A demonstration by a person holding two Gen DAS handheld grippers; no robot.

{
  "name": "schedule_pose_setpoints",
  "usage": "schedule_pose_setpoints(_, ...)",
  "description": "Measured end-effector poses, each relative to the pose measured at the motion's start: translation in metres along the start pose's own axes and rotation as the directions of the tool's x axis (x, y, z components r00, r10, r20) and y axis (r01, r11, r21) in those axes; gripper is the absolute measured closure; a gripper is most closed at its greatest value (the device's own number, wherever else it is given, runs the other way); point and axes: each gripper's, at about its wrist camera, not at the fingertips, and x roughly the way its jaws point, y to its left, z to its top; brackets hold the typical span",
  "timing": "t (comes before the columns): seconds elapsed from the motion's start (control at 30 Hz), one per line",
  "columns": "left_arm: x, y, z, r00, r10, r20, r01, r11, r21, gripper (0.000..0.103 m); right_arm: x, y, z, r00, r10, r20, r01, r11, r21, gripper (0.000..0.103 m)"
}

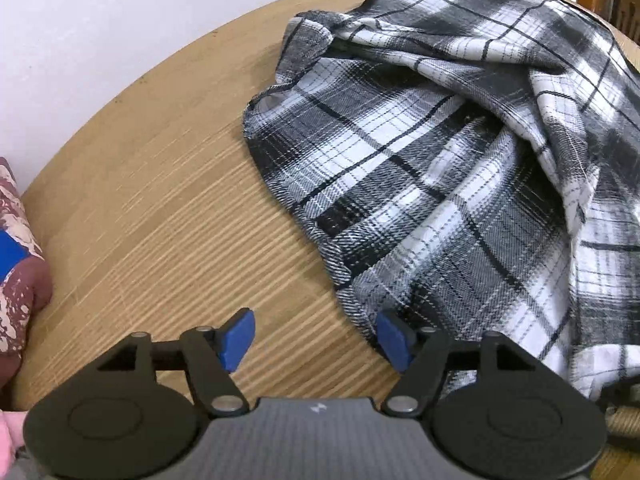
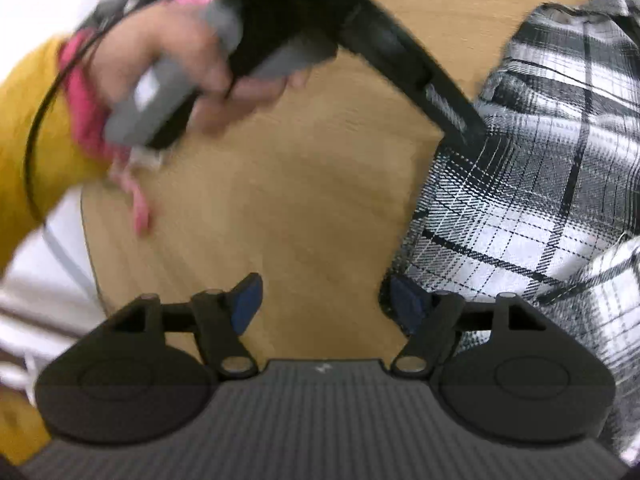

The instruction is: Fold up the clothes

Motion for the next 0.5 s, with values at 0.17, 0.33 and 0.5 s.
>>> schedule_pose_setpoints(0.17,-0.01,-0.005,-0.003,0.999,0.033,-0.011,-0.034,0.999,-0.005,0.04,-0.033,-0.016,-0.011,0.988,0.124,0.094,-0.14,0.973,0.181,0.032)
schedule_pose_setpoints(0.33,-0.056,-0.012,-0.018,0.995,-0.049,0.088,0.057,0.994,-0.091,0.041,-0.125,-0.068,-0.019,0.887,-0.3,0.35,0.223,0.944,0.244,0.031)
schedule_pose_setpoints(0.5,-0.075,-0.064,-0.013,0.957,-0.201,0.208,0.223,0.971,-0.087,0.038,-0.175,-0.175,-0.01,0.718,-0.613,0.329,0.35,0.727,0.59,0.028)
